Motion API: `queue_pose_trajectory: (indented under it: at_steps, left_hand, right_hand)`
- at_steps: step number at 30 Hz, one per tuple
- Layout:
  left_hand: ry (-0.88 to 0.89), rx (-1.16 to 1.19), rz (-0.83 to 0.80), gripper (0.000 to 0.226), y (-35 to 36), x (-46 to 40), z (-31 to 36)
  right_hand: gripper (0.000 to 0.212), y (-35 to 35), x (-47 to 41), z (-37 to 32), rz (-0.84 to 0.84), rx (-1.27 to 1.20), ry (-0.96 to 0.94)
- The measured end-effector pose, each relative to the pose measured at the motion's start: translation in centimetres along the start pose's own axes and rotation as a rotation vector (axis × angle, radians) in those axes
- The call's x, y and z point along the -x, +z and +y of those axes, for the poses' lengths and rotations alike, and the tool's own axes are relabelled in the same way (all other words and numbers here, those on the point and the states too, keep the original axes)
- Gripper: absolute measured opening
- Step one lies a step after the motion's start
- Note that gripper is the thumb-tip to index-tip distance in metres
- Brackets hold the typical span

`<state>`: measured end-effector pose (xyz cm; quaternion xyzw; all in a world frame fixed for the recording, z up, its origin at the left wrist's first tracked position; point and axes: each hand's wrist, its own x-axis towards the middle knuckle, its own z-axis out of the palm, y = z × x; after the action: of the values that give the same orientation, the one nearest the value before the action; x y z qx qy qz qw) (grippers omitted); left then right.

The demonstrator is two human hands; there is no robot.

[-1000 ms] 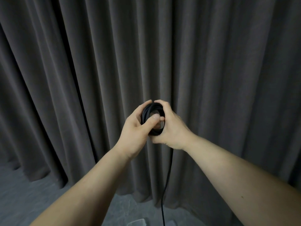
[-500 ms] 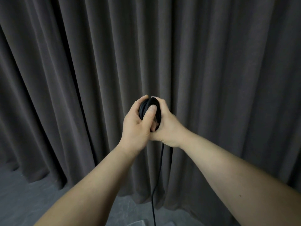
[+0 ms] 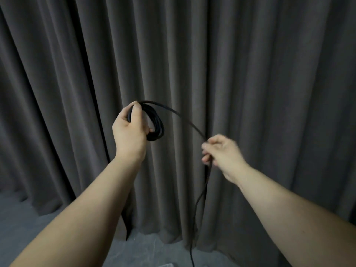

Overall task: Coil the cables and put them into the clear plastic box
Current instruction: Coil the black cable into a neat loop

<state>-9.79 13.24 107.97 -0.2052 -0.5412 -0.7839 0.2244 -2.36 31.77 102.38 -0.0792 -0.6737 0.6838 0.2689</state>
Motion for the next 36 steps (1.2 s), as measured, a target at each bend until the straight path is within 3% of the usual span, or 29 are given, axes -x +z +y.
queue_pose_trajectory:
  at_steps: [1, 3, 4, 6, 8, 10, 14, 19, 25, 30, 32, 36]
  left_hand:
    - [-0.009, -0.025, 0.01, 0.033, -0.2, 0.0, -0.3]
    - [-0.016, -0.074, 0.015, 0.032, -0.4, 0.1, -0.7]
    - [-0.011, -0.096, 0.008, 0.032, -0.4, 0.3, -0.8]
    - [0.006, -0.148, -0.021, 0.03, 0.0, 0.6, -0.7]
    - [0.037, -0.208, -0.072, 0.029, 0.3, 0.9, -0.6]
    - [0.045, -0.263, -0.131, 0.03, 0.3, 1.2, -1.1]
    - [0.032, -0.373, -0.235, 0.026, -0.5, 1.8, -2.1]
    - [-0.043, -0.315, -0.329, 0.023, -0.4, 2.4, -1.8]
    - [-0.087, -0.265, -0.398, 0.041, 0.0, 3.6, -2.4]
    - [-0.094, -0.197, -0.401, 0.023, 0.4, 3.9, -2.1]
    - [-0.098, -0.181, -0.404, 0.022, 0.6, 4.1, -2.1]
    - [-0.13, -0.174, -0.379, 0.026, 0.6, 3.8, -2.3]
  right_hand:
    - [0.017, -0.2, -0.4, -0.6, 0.131, 0.046, -0.128]
    - [0.01, -0.3, -1.1, -1.7, 0.246, 0.519, -0.39]
    - [0.007, 0.0, -0.9, -2.5, 0.172, 0.852, -0.466]
    - [0.012, 1.4, 0.0, -4.3, -0.157, 1.409, -0.442]
    - [0.016, 3.1, 1.0, -5.5, -0.475, 1.544, -0.476]
    - [0.019, 4.1, 2.0, -7.1, -0.615, 1.463, -0.504]
    - [0.032, 4.0, 2.5, -9.4, -0.64, 1.258, -0.475]
    - [0.029, 3.7, 2.2, -9.1, -0.683, 1.113, -0.492]
    - [0.015, 3.5, 1.5, -7.7, -0.491, 0.791, -0.56]
    - [0.021, 2.3, 0.2, -5.9, -0.214, 0.604, -0.548]
    - [0.023, 2.0, 0.2, -5.6, -0.174, 0.544, -0.514]
    - [0.025, 1.9, 1.3, -6.5, -0.457, 0.628, -0.451]
